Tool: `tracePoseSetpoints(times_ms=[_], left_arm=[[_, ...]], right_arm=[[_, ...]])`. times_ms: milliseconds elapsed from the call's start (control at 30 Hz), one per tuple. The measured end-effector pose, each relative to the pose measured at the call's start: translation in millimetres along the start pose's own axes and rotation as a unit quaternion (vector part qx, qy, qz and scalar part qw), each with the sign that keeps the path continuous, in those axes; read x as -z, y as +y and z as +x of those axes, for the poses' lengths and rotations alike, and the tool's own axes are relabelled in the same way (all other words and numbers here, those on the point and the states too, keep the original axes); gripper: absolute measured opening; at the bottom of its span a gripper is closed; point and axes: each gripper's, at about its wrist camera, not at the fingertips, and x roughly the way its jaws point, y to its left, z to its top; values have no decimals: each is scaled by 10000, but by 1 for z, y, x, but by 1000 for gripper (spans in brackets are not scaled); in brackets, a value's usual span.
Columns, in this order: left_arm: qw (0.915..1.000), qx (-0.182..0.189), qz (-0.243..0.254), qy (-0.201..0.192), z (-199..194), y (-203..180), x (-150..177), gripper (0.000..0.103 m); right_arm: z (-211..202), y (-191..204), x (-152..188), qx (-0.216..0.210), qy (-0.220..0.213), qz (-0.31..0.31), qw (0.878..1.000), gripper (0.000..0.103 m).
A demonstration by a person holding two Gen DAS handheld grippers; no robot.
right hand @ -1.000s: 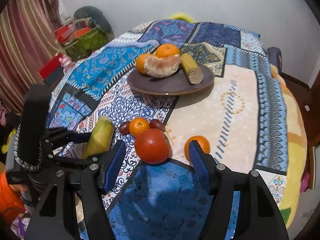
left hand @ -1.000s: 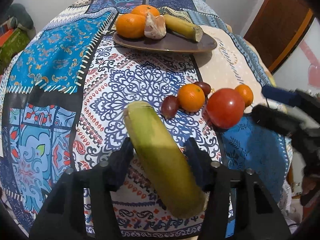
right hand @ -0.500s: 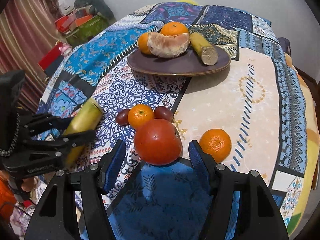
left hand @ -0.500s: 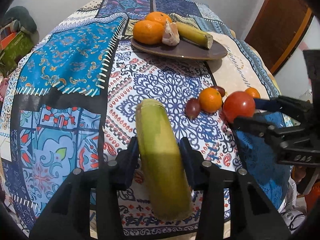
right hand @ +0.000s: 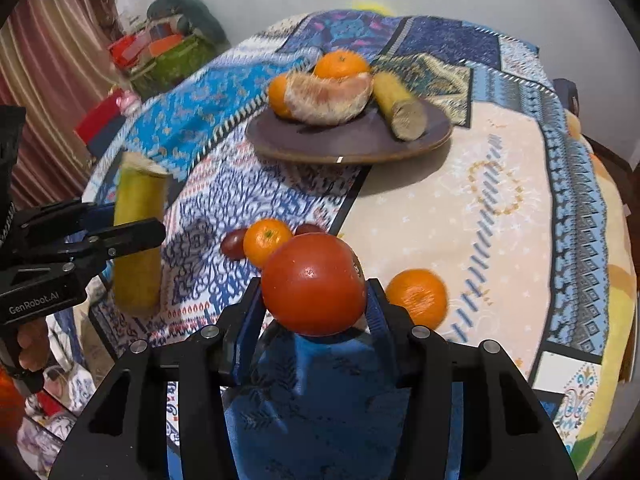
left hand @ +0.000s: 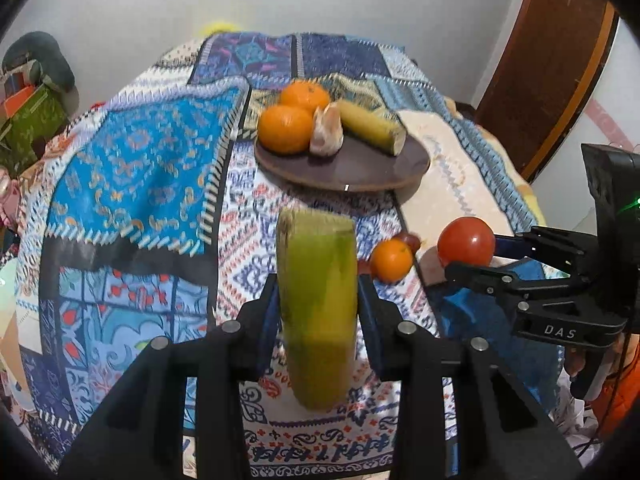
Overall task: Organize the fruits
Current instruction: 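Place the gourd and red tomato on the plate, open both tools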
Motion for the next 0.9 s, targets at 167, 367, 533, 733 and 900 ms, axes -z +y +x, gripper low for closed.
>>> tracePoseSetpoints(times_ms=[167,367,533,733,900], left_arm=[[9997,23,33,-234,-10,-6,-16,37],[9989,62,65,-462,-17,-11,-38,37],[9979,61,92,-631,-19,-13,-56,37],[9972,-35,149,-730,-12,-12,-77,37],[9975,-89,152,-688,2,-8,-88,37]], right_arm=[[-19,-9,-10,148,-318,38,9994,46],[-37,-19,-24,210,-657,109,9976,46],[-46,-23,-38,227,-879,136,9958,46],[-47,-30,-55,204,-1053,157,9941,46],[-38,-33,-67,175,-1108,159,9936,46]])
